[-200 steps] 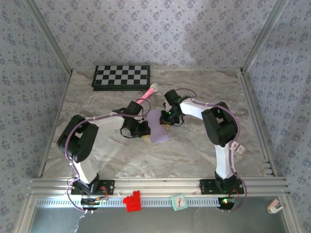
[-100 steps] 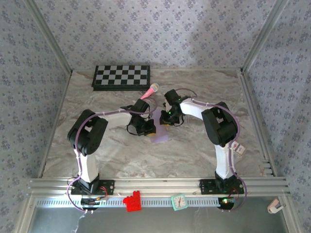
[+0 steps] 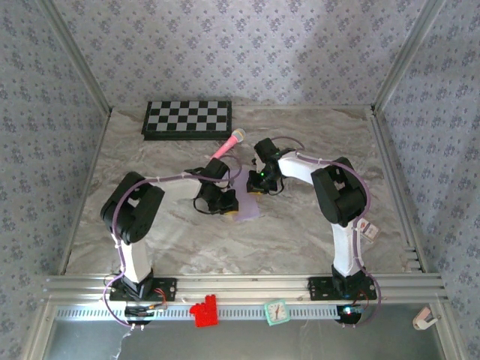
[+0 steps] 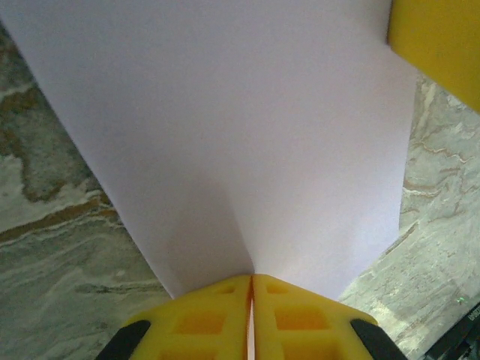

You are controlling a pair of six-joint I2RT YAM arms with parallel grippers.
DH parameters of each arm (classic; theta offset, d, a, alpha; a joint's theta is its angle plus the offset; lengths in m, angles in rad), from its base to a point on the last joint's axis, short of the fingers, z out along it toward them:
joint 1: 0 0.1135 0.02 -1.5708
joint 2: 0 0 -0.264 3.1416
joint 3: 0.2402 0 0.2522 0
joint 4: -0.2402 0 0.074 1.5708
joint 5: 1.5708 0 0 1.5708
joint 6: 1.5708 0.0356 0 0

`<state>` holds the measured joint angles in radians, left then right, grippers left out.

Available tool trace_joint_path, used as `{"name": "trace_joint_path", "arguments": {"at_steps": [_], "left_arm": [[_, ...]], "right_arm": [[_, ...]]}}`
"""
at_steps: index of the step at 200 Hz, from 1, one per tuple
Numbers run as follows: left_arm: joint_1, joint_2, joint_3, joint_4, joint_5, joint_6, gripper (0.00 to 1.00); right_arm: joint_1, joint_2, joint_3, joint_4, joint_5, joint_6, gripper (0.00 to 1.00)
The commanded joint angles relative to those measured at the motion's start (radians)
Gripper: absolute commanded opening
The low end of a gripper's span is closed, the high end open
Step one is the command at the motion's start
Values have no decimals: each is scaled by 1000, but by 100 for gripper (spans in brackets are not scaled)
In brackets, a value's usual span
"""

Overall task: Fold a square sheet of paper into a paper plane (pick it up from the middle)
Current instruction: First fold the square sheet of paper in half at the center of the table.

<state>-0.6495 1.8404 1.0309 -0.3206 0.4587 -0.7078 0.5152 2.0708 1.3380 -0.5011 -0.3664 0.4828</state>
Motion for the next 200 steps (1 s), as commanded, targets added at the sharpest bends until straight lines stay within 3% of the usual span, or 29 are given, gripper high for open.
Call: {"name": "trace_joint_path", "arguments": {"at_steps": [1, 62, 93, 124, 200], "left_arm": [[-24, -22, -42, -134, -50, 2, 10], [-35, -102, -47, -189, -102, 22, 10], [-35, -162, -34, -105, -84, 16, 10], [-35, -102, -8, -35, -20, 6, 10], [-51, -22, -29, -105, -34, 41, 10]], "right_arm": [[-34, 196, -109, -134, 287, 19, 17], [-35, 195, -117, -124, 284, 25, 17], [-34, 191, -120, -121, 284, 28, 17], [-34, 192, -120, -121, 283, 30, 17], [-34, 196, -124, -108, 276, 37, 17]]}}
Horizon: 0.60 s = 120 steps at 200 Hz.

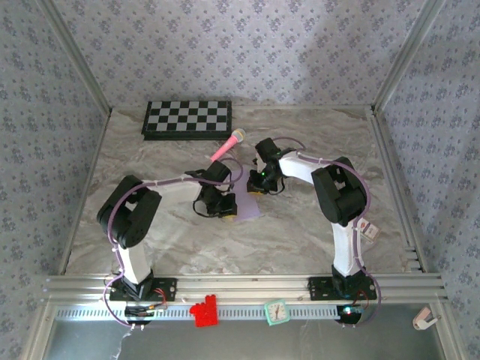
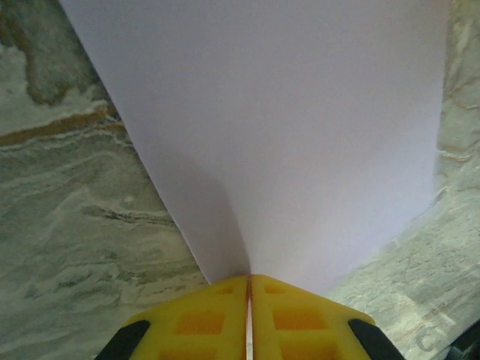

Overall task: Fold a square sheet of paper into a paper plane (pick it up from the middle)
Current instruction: First fold the square sheet of paper in half at the center of the table.

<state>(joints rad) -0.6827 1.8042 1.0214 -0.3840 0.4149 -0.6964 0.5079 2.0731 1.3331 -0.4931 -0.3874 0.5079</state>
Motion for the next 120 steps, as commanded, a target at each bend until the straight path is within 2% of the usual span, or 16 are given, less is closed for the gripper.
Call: {"name": "trace_joint_path", "arguments": {"at_steps": [1, 72, 120], "left_arm": [[-18, 15, -20, -43, 8, 29, 10], [-61, -20, -61, -158, -72, 67, 10], [-76, -107, -63, -181, -104, 62, 10]], "right_arm": [[-27, 194, -119, -116, 297, 12, 17], [-29, 200, -118, -114, 293, 12, 17], [-32, 202, -117, -116, 292, 12, 17]]}}
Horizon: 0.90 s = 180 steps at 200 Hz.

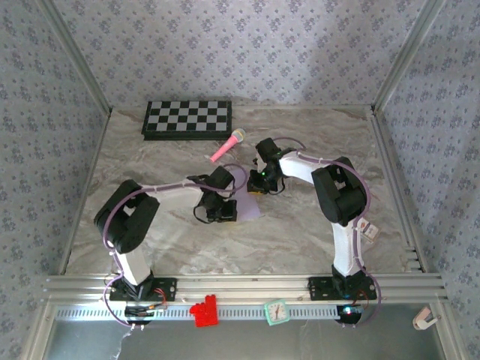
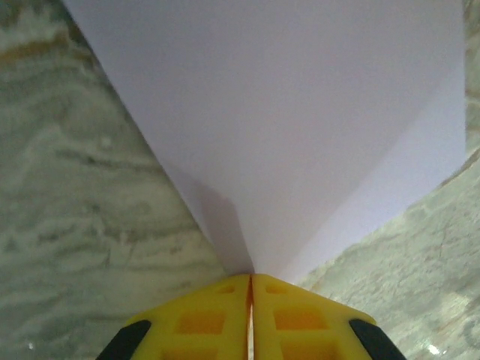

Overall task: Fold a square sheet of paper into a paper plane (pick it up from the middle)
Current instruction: First fold the square sheet of paper in half at the center of the table.

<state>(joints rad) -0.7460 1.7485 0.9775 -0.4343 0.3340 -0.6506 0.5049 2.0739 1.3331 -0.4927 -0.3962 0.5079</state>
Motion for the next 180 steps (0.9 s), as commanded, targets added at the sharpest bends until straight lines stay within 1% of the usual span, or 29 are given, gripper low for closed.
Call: {"name": "trace_joint_path", "arguments": {"at_steps": [1, 18, 35, 55, 84, 131, 154, 180], "left_arm": [[-12, -53, -17, -131, -24, 16, 10], [-13, -86, 5, -95, -44, 9, 10], [-13, -109, -9, -12, -52, 4, 10], [-9, -94, -8, 62, -28, 7, 11], [-7, -8, 50, 45, 6, 39, 11], [-4, 54, 39, 3, -24, 41, 10], [-5, 45, -8, -11, -8, 30, 10], [-5, -27, -49, -28, 14, 42, 10]], "right_arm": [[-29, 200, -117, -116, 301, 12, 17], [-28, 200, -115, -117, 301, 13, 17], [-30, 202, -114, -118, 303, 14, 17], [-31, 201, -115, -112, 300, 18, 17], [-33, 198, -115, -115, 302, 18, 17], [-34, 197, -115, -113, 299, 18, 17], [-34, 197, -119, -116, 299, 17, 17], [-38, 198, -120, -114, 300, 15, 17]]}}
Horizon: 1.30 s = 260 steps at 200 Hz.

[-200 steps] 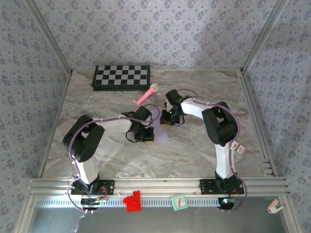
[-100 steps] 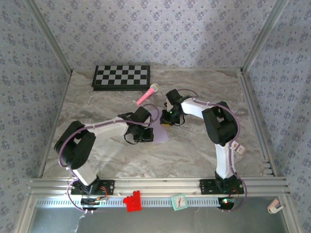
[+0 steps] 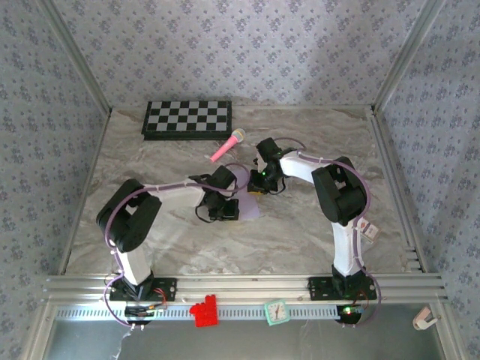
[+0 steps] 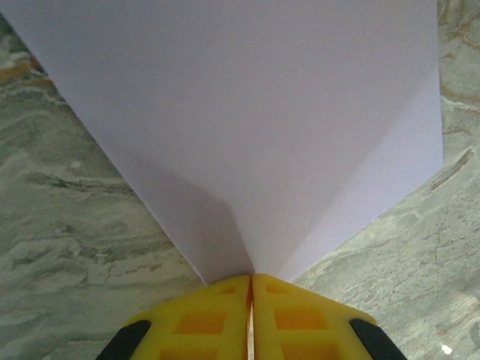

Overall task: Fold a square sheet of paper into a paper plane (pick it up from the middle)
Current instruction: First fold the square sheet of paper in half at the center of the table.

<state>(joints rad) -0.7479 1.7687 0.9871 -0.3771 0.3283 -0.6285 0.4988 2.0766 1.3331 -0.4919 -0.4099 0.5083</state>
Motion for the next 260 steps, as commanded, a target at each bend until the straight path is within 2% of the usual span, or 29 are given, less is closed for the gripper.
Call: {"name": "trace_joint_path", "arguments": {"at_steps": [1, 26, 56, 84, 124, 180, 231, 260], "left_arm": [[-3, -51, -60, -86, 19, 20, 10], [12, -100, -30, -82, 38, 24, 12], [88, -97, 31, 18, 73, -55, 13], [138, -14, 105, 81, 77, -109, 13], [145, 128, 226, 76, 70, -148, 13], [183, 161, 155, 74, 29, -133, 13], [273, 106, 8, 123, 33, -128, 15], [313, 46, 28, 106, 65, -102, 15]], "right_arm": [[-32, 195, -120, -114, 313, 15, 17], [-33, 198, -117, -113, 316, 16, 17], [-33, 197, -121, -114, 317, 24, 17], [-33, 197, -125, -114, 315, 29, 17], [-31, 196, -123, -114, 310, 33, 17], [-35, 195, -132, -113, 307, 34, 17], [-43, 192, -132, -114, 306, 35, 17], [-45, 168, -172, -82, 283, 62, 17]]}}
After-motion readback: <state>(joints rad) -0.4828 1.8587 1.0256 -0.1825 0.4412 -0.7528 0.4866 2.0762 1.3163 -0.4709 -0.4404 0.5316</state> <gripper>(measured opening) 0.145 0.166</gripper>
